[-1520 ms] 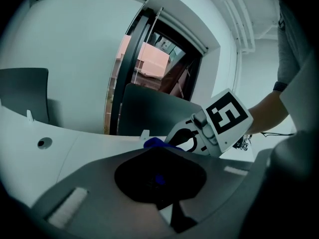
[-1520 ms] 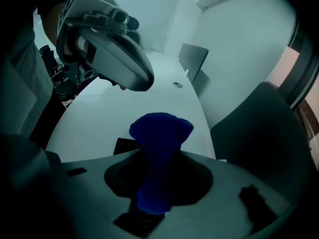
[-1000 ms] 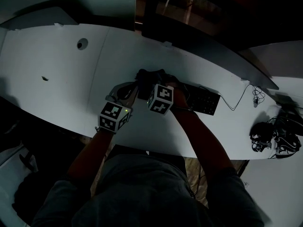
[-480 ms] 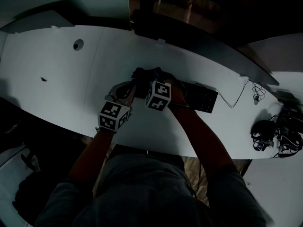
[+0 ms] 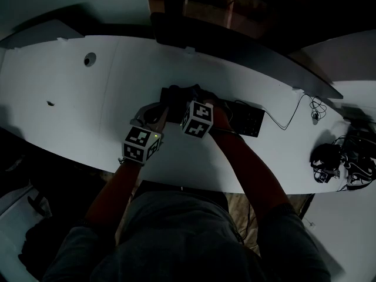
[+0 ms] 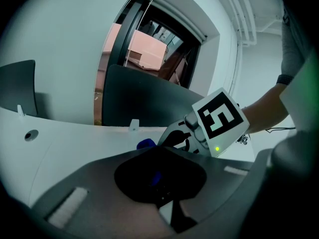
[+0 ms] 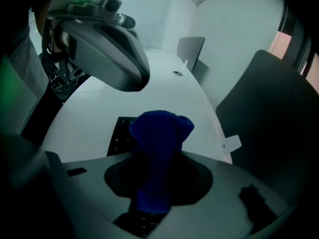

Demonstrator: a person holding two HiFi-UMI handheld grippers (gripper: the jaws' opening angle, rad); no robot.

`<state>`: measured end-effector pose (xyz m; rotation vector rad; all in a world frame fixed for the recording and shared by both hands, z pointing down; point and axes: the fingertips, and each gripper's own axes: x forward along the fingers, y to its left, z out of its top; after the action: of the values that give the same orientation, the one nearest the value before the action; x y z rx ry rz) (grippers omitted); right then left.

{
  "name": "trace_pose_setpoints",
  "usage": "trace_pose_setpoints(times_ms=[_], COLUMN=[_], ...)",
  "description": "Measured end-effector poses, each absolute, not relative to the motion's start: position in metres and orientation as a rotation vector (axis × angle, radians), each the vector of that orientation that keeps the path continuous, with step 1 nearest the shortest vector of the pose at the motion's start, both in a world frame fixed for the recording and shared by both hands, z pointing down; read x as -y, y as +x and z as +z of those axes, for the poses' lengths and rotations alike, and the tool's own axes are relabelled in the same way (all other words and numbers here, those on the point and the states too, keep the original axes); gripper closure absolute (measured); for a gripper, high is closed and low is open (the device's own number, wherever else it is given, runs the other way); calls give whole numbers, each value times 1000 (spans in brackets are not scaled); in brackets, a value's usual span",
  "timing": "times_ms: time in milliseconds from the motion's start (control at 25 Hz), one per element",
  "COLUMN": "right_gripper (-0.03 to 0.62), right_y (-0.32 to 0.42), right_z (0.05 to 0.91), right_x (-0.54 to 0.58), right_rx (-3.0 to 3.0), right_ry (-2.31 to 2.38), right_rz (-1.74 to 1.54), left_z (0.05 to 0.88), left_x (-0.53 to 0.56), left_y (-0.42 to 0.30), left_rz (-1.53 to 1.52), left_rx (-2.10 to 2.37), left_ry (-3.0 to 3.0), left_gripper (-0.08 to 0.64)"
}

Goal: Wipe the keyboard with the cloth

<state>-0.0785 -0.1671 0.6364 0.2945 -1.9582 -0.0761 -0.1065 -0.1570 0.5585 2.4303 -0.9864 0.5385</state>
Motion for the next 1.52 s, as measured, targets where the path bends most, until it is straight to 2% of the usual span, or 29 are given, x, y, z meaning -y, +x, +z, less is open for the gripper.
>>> trace_pose_setpoints(times_ms=[1520], right_gripper=[462], right_y=[19], right_z=[638], right_x=[150], right_rx=[1938], right_ry=[383], right_rz=[7], left_z=[566], left_x=[144], left_y=[-21], left_rz=[615], left_rx=[870], left_ry=[2471], left_gripper=[551])
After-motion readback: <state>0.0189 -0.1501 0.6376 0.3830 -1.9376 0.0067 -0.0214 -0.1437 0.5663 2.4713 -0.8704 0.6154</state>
